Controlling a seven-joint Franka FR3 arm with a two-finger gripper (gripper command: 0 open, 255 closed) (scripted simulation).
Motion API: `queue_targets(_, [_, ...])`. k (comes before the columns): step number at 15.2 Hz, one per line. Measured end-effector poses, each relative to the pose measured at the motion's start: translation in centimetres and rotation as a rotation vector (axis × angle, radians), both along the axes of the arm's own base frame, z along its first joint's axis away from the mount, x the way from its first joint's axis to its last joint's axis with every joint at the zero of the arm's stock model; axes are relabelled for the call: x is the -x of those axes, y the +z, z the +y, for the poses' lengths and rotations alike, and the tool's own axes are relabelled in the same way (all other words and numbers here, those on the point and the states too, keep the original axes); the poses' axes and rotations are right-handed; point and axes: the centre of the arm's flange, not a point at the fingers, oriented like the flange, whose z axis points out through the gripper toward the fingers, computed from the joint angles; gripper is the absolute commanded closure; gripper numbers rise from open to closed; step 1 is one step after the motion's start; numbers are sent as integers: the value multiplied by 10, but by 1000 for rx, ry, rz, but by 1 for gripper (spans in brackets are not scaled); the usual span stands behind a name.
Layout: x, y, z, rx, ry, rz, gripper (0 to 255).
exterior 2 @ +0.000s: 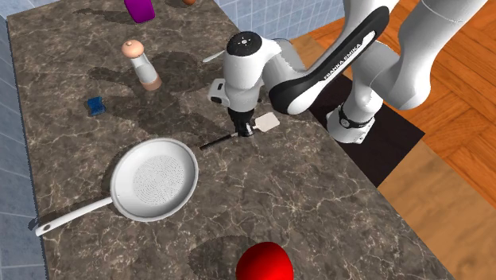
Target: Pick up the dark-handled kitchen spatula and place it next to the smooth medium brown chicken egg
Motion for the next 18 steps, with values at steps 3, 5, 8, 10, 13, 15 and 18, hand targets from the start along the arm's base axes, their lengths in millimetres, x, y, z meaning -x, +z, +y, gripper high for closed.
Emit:
queue_targets(3, [-2,15,0,0,0,0,255])
queue_targets(5, [0,25,1,0,0,0,255])
queue_targets(8, [-1,41,0,0,0,0,255])
queue_targets(10, [-1,53,0,0,0,0,255])
queue_targets(13, [-1,68,0,0,0,0,255])
queue_targets(15, [0,79,0,0,0,0,255])
queue_targets(18, [-1,95,0,0,0,0,255])
